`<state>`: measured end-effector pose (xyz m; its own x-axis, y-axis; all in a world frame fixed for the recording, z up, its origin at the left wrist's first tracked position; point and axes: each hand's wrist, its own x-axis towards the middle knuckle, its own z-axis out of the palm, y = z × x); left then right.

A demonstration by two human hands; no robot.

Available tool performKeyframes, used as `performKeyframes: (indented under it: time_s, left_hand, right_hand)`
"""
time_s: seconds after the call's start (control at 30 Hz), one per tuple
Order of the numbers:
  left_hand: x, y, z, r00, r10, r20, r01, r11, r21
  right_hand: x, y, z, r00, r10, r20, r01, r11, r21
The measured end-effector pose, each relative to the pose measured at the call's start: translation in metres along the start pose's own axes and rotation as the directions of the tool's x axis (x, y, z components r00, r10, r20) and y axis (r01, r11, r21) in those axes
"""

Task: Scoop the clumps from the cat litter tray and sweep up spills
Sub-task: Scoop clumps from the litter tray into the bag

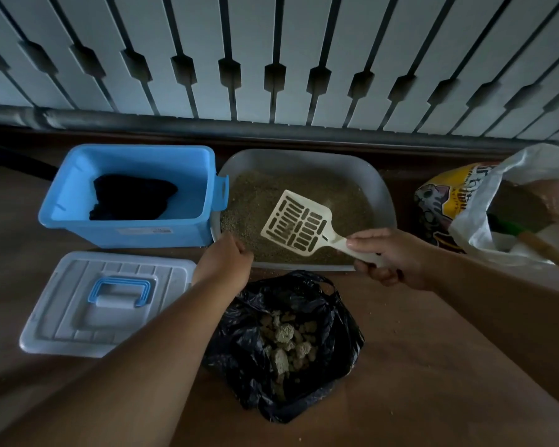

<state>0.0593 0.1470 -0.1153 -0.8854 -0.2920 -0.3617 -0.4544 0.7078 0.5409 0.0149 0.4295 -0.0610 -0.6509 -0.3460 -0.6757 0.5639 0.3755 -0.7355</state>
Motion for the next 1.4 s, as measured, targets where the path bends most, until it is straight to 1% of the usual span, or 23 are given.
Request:
performKeyframes:
  time_s: [0.1,0.17,0.27,0.33,0.4,0.5,0.6,0.67,0.77,0.83,0.9,0.97,1.07,1.17,1.23,1.3,1.4]
  left_hand:
    - [0.001,-0.002,-0.001,1.0,-0.019,0.018,0.019,1.0,-0.013]
    - [0.001,-0.002,-0.002,0.999,-0.028,0.015,0.028,1.0,-0.005]
    - [-0.002,0.0,-0.004,0.998,-0.055,0.021,0.055,0.998,0.011]
    - [-0.005,0.0,-0.005,0.998,-0.048,0.041,0.047,0.999,0.013]
    - [-0.009,0.001,-0.006,0.996,-0.03,0.079,0.029,1.0,0.009]
    - [-0.014,-0.002,-0.006,0.995,-0.008,0.101,0.008,1.0,-0.003]
    - [-0.017,-0.007,-0.007,0.99,-0.024,0.142,0.025,1.0,-0.005]
    - [-0.017,-0.01,-0.006,0.986,-0.035,0.163,0.036,0.999,-0.001]
    - [-0.017,-0.01,-0.005,0.978,-0.055,0.201,0.052,0.998,0.021]
    - [-0.016,-0.006,-0.005,0.972,-0.064,0.228,0.052,0.997,0.058]
    - [-0.014,0.0,-0.008,0.963,-0.066,0.26,0.031,0.99,0.136]
    - [-0.011,0.002,-0.009,0.958,-0.06,0.28,0.009,0.984,0.18]
    - [-0.009,0.001,-0.011,0.969,-0.056,0.242,0.018,0.987,0.157]
    - [-0.007,0.006,-0.012,0.978,-0.053,0.201,0.026,0.991,0.135]
    - [-0.006,0.009,-0.013,0.988,-0.026,0.154,0.008,0.993,0.117]
    - [-0.005,0.01,-0.011,0.995,-0.005,0.102,-0.002,0.998,0.067]
    - [-0.002,0.01,-0.009,0.995,0.02,0.095,-0.024,0.999,0.037]
  right_hand:
    - [-0.008,-0.007,-0.005,0.998,-0.018,0.06,0.025,0.993,-0.12]
    - [-0.013,-0.014,-0.005,0.996,-0.024,0.089,0.046,0.965,-0.26]
    - [-0.017,-0.022,-0.001,0.993,-0.003,0.118,0.062,0.864,-0.499]
    - [-0.016,-0.025,0.004,0.993,0.008,0.122,0.066,0.805,-0.589]
    - [-0.016,-0.026,0.009,0.993,0.002,0.118,0.075,0.765,-0.64]
    - [-0.014,-0.027,0.013,0.987,-0.042,0.153,0.14,0.682,-0.718]
    - [-0.015,-0.028,0.013,0.976,-0.05,0.212,0.202,0.575,-0.793]
    - [-0.017,-0.029,0.012,0.973,-0.058,0.221,0.218,0.53,-0.819]
    - [-0.021,-0.031,0.013,0.973,-0.062,0.222,0.222,0.51,-0.831]
    - [-0.022,-0.032,0.013,0.975,-0.068,0.213,0.216,0.533,-0.818]
    - [-0.021,-0.034,0.012,0.979,-0.094,0.18,0.2,0.611,-0.766]
    - [-0.022,-0.036,0.009,0.982,-0.124,0.14,0.188,0.667,-0.721]
    - [-0.023,-0.034,0.004,0.987,-0.142,0.073,0.154,0.729,-0.667]
    - [-0.02,-0.031,-0.001,0.98,-0.193,-0.05,0.123,0.784,-0.609]
    - [-0.016,-0.033,-0.003,0.953,-0.26,-0.153,0.112,0.776,-0.621]
    - [-0.011,-0.036,-0.004,0.904,-0.321,-0.281,0.065,0.754,-0.654]
    - [0.0,-0.035,-0.004,0.824,-0.316,-0.47,-0.078,0.759,-0.647]
